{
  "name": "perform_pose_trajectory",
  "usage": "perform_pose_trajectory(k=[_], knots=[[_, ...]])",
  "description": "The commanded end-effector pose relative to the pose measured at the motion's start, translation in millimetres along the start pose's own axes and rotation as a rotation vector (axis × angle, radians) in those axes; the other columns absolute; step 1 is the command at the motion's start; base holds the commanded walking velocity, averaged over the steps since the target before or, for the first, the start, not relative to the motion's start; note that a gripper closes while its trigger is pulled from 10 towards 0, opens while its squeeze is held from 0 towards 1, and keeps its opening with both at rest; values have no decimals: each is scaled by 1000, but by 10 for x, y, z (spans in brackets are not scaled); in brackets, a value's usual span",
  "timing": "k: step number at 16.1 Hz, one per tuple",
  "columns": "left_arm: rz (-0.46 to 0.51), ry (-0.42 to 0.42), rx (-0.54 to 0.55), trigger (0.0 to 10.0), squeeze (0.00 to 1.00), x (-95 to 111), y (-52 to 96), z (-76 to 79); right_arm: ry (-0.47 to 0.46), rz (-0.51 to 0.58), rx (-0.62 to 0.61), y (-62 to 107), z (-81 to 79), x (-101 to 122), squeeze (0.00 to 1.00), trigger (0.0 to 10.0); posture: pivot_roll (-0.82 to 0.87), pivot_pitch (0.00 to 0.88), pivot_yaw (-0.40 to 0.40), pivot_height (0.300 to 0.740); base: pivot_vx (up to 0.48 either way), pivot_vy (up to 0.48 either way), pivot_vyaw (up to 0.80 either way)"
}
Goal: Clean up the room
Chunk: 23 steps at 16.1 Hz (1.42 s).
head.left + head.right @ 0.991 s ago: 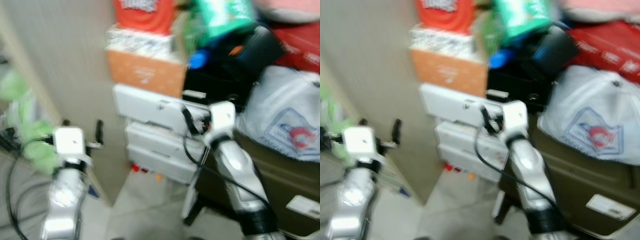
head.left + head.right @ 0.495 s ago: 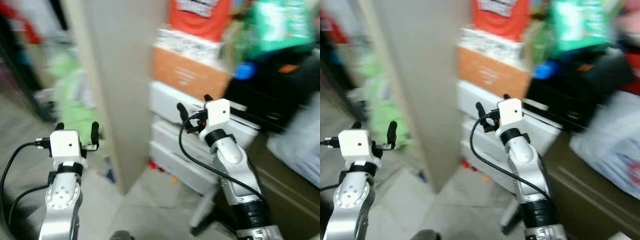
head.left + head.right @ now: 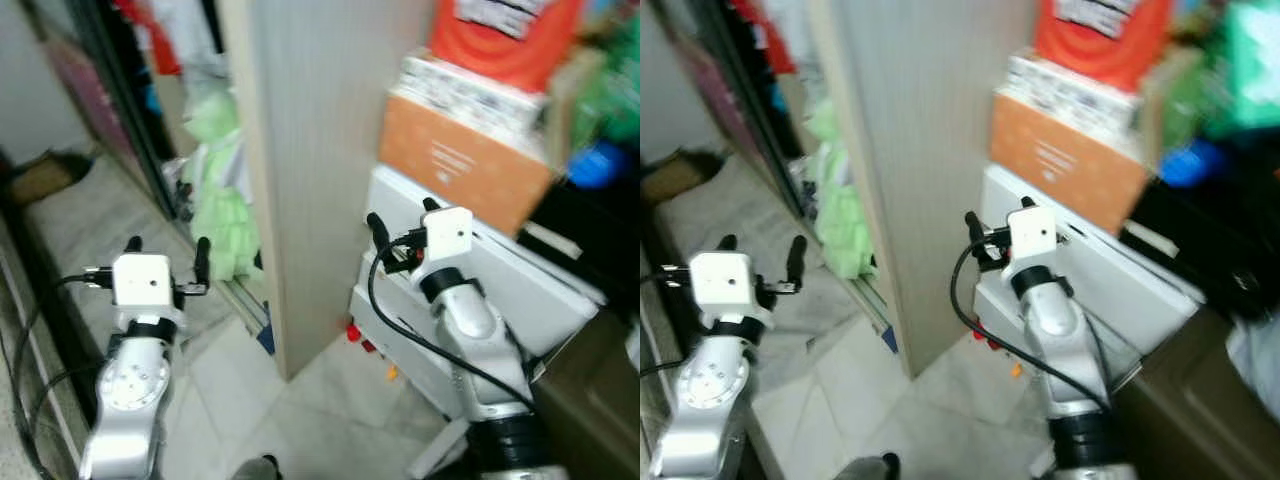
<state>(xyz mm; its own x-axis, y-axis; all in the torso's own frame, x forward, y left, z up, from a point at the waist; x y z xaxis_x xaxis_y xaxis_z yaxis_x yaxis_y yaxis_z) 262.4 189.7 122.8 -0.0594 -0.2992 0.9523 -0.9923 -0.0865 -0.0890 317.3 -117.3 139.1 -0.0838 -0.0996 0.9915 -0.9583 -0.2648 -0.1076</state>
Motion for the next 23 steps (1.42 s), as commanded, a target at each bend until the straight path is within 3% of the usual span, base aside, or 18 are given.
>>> perform_pose_trajectory(k=[1, 7, 10, 15, 19, 23], knots=[[-6, -4, -10, 10000, 0, -4, -14, 11, 10, 5, -4, -3, 32, 18, 0, 10000, -17, 0, -17, 740, 0, 0, 800], [-31, 0, 11, 10000, 0, -42, 51, -33, 17, -19, 1, 91, 72, 0, 0, 10000, -14, 0, -19, 740, 0, 0, 800], [-81, 26, -9, 10000, 0, -114, 160, -25, 26, -88, 87, 259, 102, -87, 0, 10000, -20, 0, -18, 740, 0, 0, 800], [-151, 38, 43, 10000, 0, -162, 344, -31, 24, -78, 48, 260, 259, 2, 0, 10000, -24, 0, -18, 740, 0, 0, 800], [-136, 43, 53, 10000, 0, -114, 289, -21, -5, -78, 105, 263, 89, -5, 0, 10000, -21, 0, -22, 740, 0, 0, 800], [-127, 41, 69, 10000, 0, -85, 239, -23, -21, -84, 164, 201, 49, 19, 0, 10000, -26, 0, -22, 740, 0, 0, 800]])
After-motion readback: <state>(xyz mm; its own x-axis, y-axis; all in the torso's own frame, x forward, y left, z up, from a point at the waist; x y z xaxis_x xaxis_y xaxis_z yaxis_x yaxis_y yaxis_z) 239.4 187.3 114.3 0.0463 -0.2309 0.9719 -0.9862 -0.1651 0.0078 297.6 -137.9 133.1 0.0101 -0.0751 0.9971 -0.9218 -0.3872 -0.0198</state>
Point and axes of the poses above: a point about 5 cm out from each wrist's last joint towards the gripper, its own y axis pointing back from the gripper into the wrist, its own x axis along the axis of the wrist's last joint, z = x × y, the point moved 2 cm from there along -y, pointing out of the wrist towards the gripper, and after that the axes turned 9 degrees about -y, right-handed, at the moved point
